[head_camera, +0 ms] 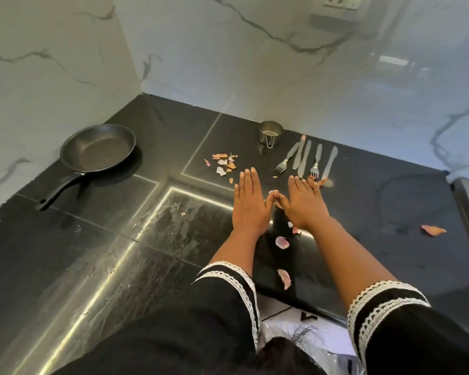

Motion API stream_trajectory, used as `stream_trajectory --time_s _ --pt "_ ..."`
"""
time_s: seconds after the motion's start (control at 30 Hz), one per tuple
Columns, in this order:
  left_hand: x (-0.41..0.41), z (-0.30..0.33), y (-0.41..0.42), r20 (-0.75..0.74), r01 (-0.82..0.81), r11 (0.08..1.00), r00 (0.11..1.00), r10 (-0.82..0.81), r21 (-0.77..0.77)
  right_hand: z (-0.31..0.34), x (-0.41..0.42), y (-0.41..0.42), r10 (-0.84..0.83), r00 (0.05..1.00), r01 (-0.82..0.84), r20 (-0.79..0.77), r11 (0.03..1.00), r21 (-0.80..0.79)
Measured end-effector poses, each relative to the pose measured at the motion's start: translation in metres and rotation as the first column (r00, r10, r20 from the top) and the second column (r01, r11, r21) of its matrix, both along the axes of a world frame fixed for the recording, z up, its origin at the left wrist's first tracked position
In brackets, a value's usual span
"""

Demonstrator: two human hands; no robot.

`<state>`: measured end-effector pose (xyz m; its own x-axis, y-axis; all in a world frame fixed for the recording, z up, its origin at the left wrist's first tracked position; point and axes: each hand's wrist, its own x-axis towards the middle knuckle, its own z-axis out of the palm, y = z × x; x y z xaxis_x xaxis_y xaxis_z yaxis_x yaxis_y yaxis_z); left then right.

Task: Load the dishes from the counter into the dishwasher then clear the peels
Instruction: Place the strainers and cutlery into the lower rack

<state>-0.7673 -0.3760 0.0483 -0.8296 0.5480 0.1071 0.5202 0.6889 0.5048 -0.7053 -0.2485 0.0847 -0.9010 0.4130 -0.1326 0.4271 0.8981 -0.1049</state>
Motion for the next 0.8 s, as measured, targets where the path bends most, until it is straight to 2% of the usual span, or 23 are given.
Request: stream_trajectory --time_s 0.07,0.13,0.23,0.33,0.4,0.47,0.57,0.73,0.8 --pt "-0.011 0.0 0.009 0.203 -0.051 0.987 0.979 0.019 0.153 -0.002 -0.02 0.008 0.002 1.0 -0.002 -0.005 0.996 -0.093" --pt "-0.028 0.003 0.021 0.393 -0.143 0.954 0.919 0.029 0.263 -0.002 -0.04 0.017 -0.03 0.998 0.017 -0.048 0.966 -0.259" --pt "-0.061 0.011 0.044 0.574 -0.329 0.87 0.816 0.067 0.367 0.004 -0.073 0.031 -0.173 0.979 0.081 -0.106 0.813 -0.576" --pt "-0.089 0.019 0.065 0.706 -0.505 0.732 0.707 0.046 0.458 0.01 -0.105 0.049 -0.274 0.955 0.115 -0.112 0.694 -0.711" --pt "-0.106 0.021 0.078 0.758 -0.569 0.677 0.652 0.024 0.467 0.009 -0.123 0.063 -0.312 0.942 0.114 -0.123 0.644 -0.756" --pt "-0.123 0.018 0.088 0.768 -0.556 0.696 0.64 0.01 0.455 0.006 -0.139 0.073 -0.334 0.937 0.122 -0.106 0.594 -0.795" --pt "-0.149 0.01 0.101 0.776 -0.567 0.694 0.63 0.019 0.443 -0.003 -0.166 0.084 -0.375 0.925 0.132 -0.059 0.464 -0.876" --pt "-0.166 0.003 0.122 0.85 -0.613 0.688 0.526 -0.011 0.388 -0.033 -0.198 0.096 -0.462 0.883 0.223 0.086 0.251 -0.942" --pt "-0.167 0.0 0.13 0.873 -0.609 0.707 0.488 -0.024 0.36 -0.033 -0.2 0.092 -0.483 0.869 0.227 0.103 0.206 -0.952"
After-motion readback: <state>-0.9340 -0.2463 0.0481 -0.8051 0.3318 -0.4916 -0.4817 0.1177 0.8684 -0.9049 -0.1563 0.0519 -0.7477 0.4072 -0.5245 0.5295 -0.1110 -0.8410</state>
